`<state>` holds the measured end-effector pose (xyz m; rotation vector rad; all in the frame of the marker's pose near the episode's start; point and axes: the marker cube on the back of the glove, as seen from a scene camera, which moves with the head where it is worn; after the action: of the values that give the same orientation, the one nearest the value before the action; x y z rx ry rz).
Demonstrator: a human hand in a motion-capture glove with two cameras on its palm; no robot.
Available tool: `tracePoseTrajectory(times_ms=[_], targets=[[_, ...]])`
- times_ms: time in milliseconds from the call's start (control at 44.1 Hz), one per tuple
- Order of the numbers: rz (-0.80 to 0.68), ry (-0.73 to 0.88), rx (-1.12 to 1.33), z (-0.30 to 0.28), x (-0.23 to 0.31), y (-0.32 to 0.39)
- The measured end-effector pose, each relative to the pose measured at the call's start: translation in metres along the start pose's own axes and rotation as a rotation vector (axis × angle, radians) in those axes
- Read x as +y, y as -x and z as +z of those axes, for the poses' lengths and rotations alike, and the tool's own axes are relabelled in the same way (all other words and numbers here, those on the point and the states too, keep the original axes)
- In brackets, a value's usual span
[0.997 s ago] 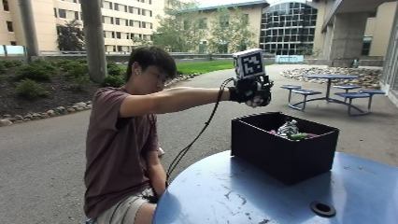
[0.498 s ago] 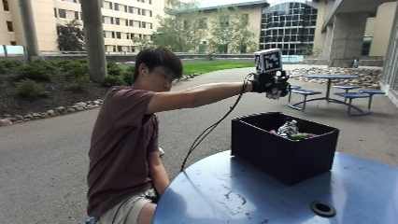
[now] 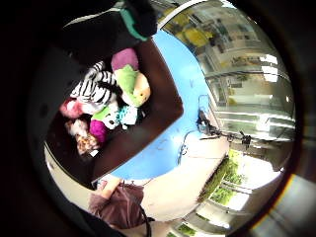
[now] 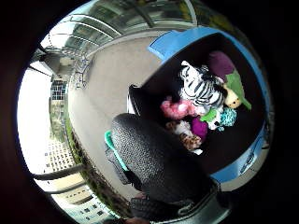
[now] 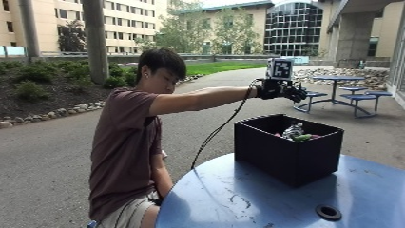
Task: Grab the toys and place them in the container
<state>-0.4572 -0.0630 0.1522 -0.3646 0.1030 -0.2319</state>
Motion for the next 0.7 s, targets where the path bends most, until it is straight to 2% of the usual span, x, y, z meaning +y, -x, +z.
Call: tracePoseTrajectory(times_ms=[91, 204, 317, 566, 657, 702], targets=[[-0.205, -0.025, 0.007, -0.006, 0.009, -0.02], [-0.142, -0.059, -0.006, -0.018, 0.01, -0.038], [-0.209, -0.079, -0.01, -0.03, 0.018, -0.078], [-0.104, -0.154, -0.049, -0.043, 0.03, -0.205], [0.032, -0.167, 0.009, -0.041, 0.031, -0.258], [0.039, -0.174, -0.005, -0.041, 0.035, -0.276]])
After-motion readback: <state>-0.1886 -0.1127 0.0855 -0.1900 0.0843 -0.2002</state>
